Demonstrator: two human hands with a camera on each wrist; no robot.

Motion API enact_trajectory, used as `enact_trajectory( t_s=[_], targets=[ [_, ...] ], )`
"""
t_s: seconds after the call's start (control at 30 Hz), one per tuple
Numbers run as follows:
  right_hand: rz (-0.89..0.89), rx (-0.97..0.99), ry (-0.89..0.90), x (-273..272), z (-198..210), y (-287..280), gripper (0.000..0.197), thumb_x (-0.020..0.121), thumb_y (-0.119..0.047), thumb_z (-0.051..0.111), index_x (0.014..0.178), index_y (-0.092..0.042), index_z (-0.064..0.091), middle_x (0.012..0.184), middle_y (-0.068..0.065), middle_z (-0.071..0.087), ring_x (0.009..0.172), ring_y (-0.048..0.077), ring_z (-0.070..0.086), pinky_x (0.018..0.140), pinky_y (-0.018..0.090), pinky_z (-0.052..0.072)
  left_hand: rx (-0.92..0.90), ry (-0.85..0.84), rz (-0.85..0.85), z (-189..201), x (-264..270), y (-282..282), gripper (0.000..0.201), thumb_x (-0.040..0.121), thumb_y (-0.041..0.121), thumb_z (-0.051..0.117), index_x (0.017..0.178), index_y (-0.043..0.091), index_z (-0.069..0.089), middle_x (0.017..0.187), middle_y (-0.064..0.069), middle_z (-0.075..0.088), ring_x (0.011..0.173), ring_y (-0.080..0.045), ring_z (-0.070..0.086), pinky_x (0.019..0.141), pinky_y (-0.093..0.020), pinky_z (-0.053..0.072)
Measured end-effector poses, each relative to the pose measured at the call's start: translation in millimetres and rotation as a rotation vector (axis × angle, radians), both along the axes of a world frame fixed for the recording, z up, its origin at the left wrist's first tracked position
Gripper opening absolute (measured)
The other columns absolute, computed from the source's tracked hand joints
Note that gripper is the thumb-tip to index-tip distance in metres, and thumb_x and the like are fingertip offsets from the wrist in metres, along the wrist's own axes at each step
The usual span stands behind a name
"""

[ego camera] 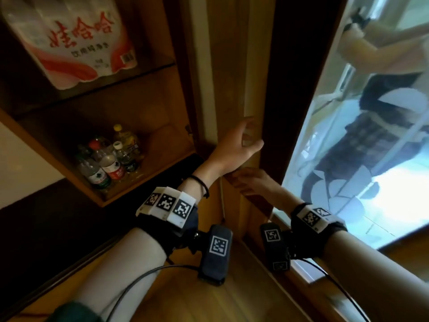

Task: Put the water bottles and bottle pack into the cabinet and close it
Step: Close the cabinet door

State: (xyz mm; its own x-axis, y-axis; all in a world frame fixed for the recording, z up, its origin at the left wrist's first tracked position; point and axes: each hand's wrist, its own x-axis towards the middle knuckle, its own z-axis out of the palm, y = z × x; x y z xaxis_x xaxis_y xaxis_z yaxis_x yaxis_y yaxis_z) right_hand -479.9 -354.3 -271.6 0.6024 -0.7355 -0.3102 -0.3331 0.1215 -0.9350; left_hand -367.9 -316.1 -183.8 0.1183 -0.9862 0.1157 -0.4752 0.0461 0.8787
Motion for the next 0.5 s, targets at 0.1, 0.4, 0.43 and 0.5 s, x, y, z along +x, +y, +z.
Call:
enact_trajectory(
  t_s=[0.1,0.4,0.43,0.5],
  targets=[
    [-0.183,-0.087,-0.074,-24.0,6.6,9.8,0.021,0.095,-0.012,0.048,0.111,-0.005,0.062,0.093,0.015,0.068,0.070,0.015,0.060,0.065,0.019,0.050,-0.027,0.014,-0.016,-4.0,-14.3,5.3,0.059,0.091,0.024,0.061,0.144,0.022,0.035,0.144,0.003,0.044,0.131,-0.013,0.044,0.109,-0.032,0.038],
    [-0.638,-0.515,-0.193,-53.8,25.7,7.9,0.011,0.086,-0.019,0.049,0.096,-0.016,0.048,0.090,0.000,0.053,0.085,0.021,0.055,0.077,0.038,0.050,-0.153,0.033,0.041,11.7,-41.2,5.3,0.070,0.088,0.025,0.063,0.149,0.023,0.027,0.153,0.000,0.034,0.140,-0.015,0.033,0.115,-0.035,0.033],
    [-0.667,-0.519,-0.210,-55.0,25.9,6.3,0.014,0.084,-0.019,0.049,0.097,-0.017,0.045,0.091,-0.001,0.050,0.088,0.020,0.053,0.081,0.038,0.049,-0.165,0.032,0.053,14.8,-44.6,2.8,0.070,0.089,0.024,0.063,0.149,0.022,0.027,0.154,0.000,0.032,0.141,-0.015,0.032,0.114,-0.032,0.031],
    [-0.686,-0.512,-0.216,-58.8,26.5,0.8,0.027,0.081,-0.021,0.048,0.107,-0.017,0.045,0.103,0.000,0.048,0.099,0.019,0.052,0.090,0.037,0.049,-0.188,0.032,0.066,19.8,-52.3,-3.1,0.070,0.089,0.021,0.063,0.149,0.021,0.026,0.154,-0.001,0.031,0.141,-0.015,0.030,0.110,-0.023,0.029]
  ],
)
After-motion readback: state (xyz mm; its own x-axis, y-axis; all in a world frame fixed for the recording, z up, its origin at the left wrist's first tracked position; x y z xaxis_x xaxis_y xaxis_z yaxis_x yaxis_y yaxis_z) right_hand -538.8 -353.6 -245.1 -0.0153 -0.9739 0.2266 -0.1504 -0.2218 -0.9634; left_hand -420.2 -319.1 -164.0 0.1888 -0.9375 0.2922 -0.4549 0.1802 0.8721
